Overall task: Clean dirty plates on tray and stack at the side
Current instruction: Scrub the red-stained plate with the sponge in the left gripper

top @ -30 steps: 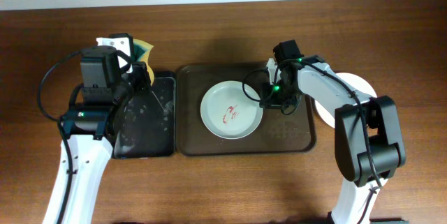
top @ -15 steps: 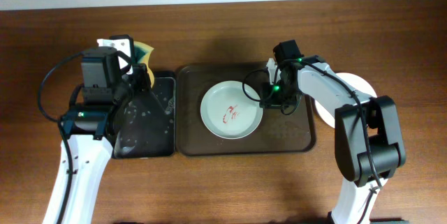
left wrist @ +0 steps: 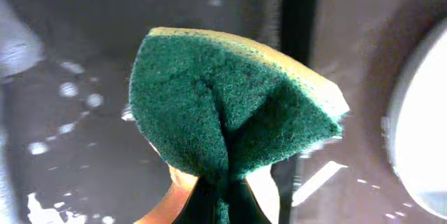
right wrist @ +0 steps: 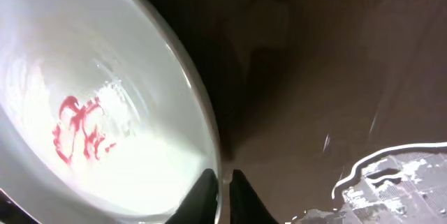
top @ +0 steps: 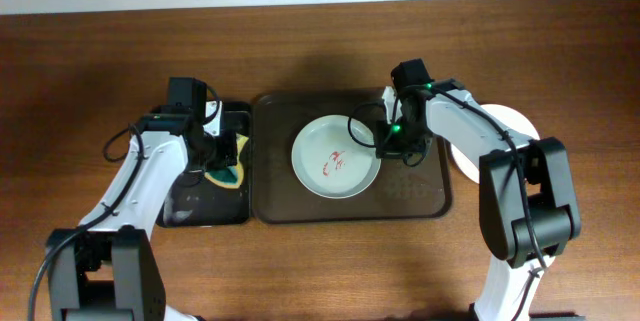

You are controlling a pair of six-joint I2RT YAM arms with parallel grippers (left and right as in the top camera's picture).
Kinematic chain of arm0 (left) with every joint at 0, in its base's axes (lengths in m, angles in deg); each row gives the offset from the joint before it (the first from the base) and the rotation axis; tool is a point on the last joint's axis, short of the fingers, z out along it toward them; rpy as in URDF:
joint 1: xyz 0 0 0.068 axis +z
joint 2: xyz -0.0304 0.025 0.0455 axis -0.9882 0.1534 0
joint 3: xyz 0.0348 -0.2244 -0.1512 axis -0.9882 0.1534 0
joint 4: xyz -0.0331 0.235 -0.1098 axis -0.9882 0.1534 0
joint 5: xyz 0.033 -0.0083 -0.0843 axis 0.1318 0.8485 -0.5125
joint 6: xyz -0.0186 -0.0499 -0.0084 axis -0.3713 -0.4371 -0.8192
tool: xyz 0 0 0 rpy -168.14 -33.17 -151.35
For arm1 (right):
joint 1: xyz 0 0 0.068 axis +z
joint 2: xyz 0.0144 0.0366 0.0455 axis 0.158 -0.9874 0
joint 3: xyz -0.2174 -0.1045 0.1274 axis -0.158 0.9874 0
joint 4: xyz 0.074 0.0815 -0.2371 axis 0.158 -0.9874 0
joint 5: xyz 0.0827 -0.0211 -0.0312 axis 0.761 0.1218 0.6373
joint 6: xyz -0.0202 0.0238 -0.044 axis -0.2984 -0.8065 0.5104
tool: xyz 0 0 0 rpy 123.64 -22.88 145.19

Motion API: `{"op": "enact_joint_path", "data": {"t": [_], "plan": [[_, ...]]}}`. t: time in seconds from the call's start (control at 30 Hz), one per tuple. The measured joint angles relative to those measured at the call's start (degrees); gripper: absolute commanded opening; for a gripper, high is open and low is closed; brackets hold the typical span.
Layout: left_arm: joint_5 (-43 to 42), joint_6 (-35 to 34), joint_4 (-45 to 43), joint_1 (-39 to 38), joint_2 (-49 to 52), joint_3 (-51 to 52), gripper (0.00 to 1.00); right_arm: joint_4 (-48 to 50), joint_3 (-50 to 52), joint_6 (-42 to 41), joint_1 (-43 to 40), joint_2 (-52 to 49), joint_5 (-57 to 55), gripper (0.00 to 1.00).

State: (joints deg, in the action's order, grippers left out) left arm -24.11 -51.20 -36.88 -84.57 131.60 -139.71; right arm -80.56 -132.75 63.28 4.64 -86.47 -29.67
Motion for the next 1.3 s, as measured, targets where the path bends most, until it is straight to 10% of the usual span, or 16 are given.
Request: {"op": "enact_joint_path", "data": {"t": [0.23,0.7,1.3], "plan": [[-17.11,-2.32,-3.08,-5.4,-1.07,-2.14,0.0,0.9,1.68,-2.1,4.0,0.33,-0.17,0.04],[-21.0,-23.06,-22.1,-23.15,13.18,-2.29,0.0,1.03,1.73,-2.29,4.07,0.33,-0.15,0.05],[1.92,-22.45,-7.43,-23.12,5.51,-5.38,0.0,1.22,1.84,-2.36,4.9,0.33,0.9,0.09]]}}
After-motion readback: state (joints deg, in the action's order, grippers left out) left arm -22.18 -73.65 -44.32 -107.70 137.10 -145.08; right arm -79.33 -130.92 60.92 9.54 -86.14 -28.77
